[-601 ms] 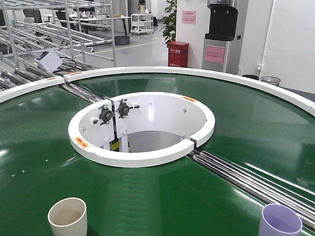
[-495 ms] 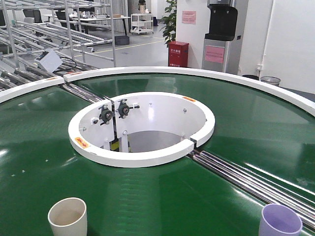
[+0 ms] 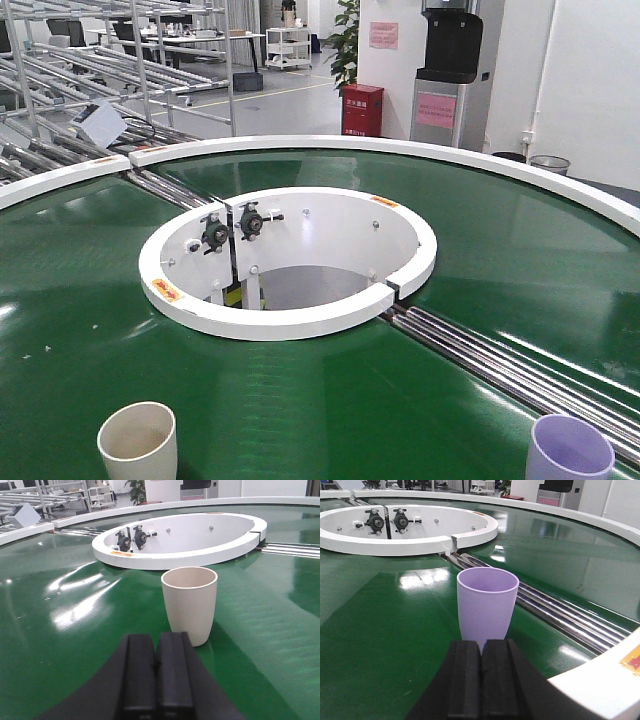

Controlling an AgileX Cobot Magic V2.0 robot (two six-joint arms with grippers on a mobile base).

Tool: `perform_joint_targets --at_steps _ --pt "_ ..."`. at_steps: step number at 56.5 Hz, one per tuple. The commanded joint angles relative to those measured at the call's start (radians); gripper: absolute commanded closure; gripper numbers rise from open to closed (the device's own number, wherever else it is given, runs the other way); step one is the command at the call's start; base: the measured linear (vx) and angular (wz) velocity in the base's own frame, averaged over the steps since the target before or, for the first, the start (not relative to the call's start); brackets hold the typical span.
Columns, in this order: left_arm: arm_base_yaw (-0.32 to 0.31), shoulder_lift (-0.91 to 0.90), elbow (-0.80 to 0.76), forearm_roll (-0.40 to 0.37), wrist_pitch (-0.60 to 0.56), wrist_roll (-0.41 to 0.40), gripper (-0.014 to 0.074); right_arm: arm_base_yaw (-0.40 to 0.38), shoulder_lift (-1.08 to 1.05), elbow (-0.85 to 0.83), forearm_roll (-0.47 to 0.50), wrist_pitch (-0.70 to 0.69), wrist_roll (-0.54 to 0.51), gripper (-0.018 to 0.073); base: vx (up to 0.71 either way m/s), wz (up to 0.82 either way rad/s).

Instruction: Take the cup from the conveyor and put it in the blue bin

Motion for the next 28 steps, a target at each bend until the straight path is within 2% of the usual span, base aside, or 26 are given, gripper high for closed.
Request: perform_joint_targets --at_steps 1,5,8,12,15,17,19,23,28 --pt "0.000 -0.009 0.007 0.002 -0.085 -0.008 0.0602 -0.003 0.003 0.018 -0.011 -0.098 -0.002 0.0568 0.00 0.00" --pt "0.000 -0.009 0.003 0.002 -0.125 -0.008 0.0602 -0.003 0.003 0.018 -0.011 -0.142 -0.002 0.0568 0.00 0.00" --pt "0.000 -0.009 0.000 -0.002 -0.261 -0.013 0.0602 -0.003 0.003 0.018 -0.011 -0.188 -0.002 0.0568 0.00 0.00" --pt "0.000 -0.009 -0.002 -0.017 -0.440 -0.040 0.0602 -0.003 0.003 0.018 -0.010 -0.319 -0.001 0.0568 0.00 0.00" --pt "0.000 -0.007 -0.035 -0.060 -0.479 -0.104 0.0602 -0.003 0.003 -0.001 0.006 -0.410 0.012 0.0568 0.00 0.00" --pt "0.000 -0.001 -0.084 -0.078 -0.448 -0.127 0.0602 -0.003 0.003 -0.033 0.025 -0.405 0.026 0.0568 0.00 0.00" --pt "0.000 0.010 -0.139 -0.078 -0.360 -0.119 0.0602 -0.003 0.003 -0.079 0.040 -0.373 0.029 0.0568 0.00 0.00" --pt "0.000 0.063 -0.297 -0.052 -0.179 -0.055 0.0602 -0.003 0.015 -0.235 0.028 -0.246 0.001 0.0568 0.00 0.00" --pt "0.000 0.193 -0.527 -0.012 -0.052 0.024 0.0602 -0.003 0.090 -0.436 -0.010 -0.106 -0.061 0.0568 0.00 0.00"
